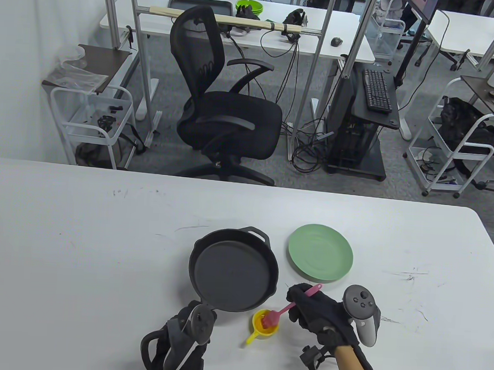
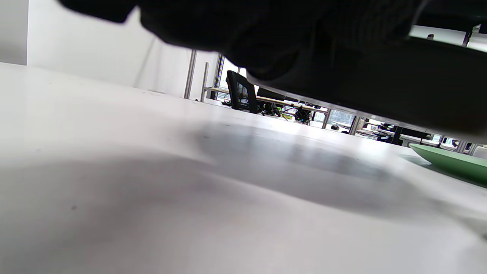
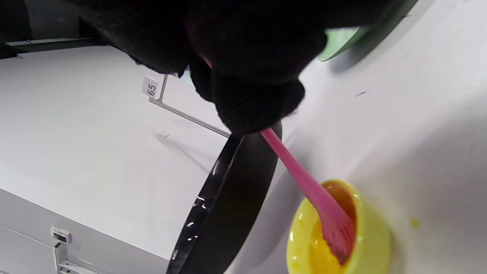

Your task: Brush oil on frying pan surface

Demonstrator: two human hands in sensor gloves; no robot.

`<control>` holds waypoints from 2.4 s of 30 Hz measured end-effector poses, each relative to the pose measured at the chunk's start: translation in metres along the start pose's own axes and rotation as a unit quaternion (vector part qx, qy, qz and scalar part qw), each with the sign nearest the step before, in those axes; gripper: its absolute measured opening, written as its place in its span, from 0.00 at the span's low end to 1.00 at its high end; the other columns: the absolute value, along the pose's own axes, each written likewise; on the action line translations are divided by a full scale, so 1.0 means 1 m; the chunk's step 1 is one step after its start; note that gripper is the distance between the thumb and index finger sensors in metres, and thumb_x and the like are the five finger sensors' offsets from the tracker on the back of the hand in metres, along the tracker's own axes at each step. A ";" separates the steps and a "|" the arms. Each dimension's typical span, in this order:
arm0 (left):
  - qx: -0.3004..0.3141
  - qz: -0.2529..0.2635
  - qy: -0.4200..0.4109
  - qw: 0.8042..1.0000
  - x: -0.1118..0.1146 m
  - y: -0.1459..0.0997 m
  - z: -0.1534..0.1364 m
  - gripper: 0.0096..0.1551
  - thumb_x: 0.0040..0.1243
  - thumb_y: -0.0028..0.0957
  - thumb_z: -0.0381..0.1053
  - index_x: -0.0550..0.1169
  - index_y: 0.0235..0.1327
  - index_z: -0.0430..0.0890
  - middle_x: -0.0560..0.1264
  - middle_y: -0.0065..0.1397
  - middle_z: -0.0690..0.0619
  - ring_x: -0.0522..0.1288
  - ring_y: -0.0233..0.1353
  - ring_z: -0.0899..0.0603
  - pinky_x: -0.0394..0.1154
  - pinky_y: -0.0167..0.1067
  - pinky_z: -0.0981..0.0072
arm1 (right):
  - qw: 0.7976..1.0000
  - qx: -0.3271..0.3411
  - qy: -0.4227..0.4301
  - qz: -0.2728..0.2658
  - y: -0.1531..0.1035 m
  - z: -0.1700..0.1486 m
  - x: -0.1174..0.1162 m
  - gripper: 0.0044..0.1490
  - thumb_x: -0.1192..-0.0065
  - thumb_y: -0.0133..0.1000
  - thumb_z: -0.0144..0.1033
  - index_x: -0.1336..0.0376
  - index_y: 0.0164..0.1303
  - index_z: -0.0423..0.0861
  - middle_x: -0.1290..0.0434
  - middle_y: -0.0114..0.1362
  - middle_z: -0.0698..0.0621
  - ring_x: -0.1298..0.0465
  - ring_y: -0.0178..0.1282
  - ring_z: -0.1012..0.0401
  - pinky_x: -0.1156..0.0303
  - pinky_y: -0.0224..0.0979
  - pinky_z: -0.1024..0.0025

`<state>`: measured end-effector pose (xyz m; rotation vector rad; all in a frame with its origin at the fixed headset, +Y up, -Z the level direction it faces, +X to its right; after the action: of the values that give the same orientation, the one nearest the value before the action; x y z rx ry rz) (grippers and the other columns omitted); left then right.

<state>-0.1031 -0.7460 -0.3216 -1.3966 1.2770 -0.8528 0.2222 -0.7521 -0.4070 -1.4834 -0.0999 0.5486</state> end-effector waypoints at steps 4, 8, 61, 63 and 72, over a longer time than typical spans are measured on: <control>0.001 0.000 0.000 1.000 0.000 0.000 0.000 0.35 0.59 0.52 0.66 0.81 0.59 0.42 0.85 0.36 0.54 0.82 0.28 0.51 0.81 0.28 0.59 | 1.000 0.000 -0.015 0.004 0.001 0.001 -0.003 0.25 0.41 0.67 0.51 0.31 0.63 0.45 0.17 0.44 0.40 0.21 0.28 0.64 0.23 0.28 0.76; 0.001 -0.001 0.001 1.000 0.000 0.000 0.001 0.35 0.59 0.52 0.66 0.81 0.59 0.42 0.85 0.36 0.54 0.82 0.28 0.51 0.81 0.28 0.59 | 1.000 0.001 -0.021 0.006 0.001 0.001 -0.005 0.25 0.41 0.67 0.51 0.31 0.64 0.45 0.17 0.44 0.40 0.21 0.28 0.64 0.23 0.28 0.76; 0.000 -0.003 0.005 1.000 -0.001 -0.002 0.001 0.35 0.59 0.52 0.66 0.81 0.59 0.42 0.85 0.36 0.54 0.82 0.28 0.51 0.81 0.28 0.58 | 0.962 0.156 -0.193 0.117 -0.029 0.065 -0.015 0.24 0.34 0.62 0.48 0.28 0.64 0.50 0.18 0.51 0.38 0.20 0.36 0.60 0.22 0.36 0.71; 0.000 -0.002 0.006 1.000 -0.001 -0.002 0.001 0.35 0.59 0.52 0.66 0.81 0.59 0.42 0.85 0.36 0.54 0.82 0.28 0.51 0.81 0.28 0.59 | 0.959 0.151 -0.202 0.127 -0.028 0.064 -0.017 0.24 0.34 0.62 0.48 0.28 0.64 0.50 0.18 0.51 0.38 0.19 0.35 0.60 0.22 0.36 0.71; 0.002 -0.004 0.003 1.000 -0.001 -0.002 0.001 0.35 0.59 0.52 0.66 0.81 0.59 0.42 0.85 0.36 0.54 0.82 0.28 0.51 0.81 0.28 0.59 | 0.962 0.148 -0.168 0.156 -0.027 0.062 -0.018 0.24 0.34 0.62 0.49 0.28 0.64 0.50 0.18 0.50 0.38 0.20 0.36 0.60 0.22 0.36 0.71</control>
<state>-0.1016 -0.7447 -0.3203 -1.3973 1.2751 -0.8649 0.1896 -0.7023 -0.3693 -1.1083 -0.0455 1.0239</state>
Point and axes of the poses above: the tracker on the back of each hand, its own z axis roughly to the thumb side, its own y axis roughly from the wrist to the fingertips, x = y × z, the point moved 1 cm from there along y, roughly from the wrist to the fingertips
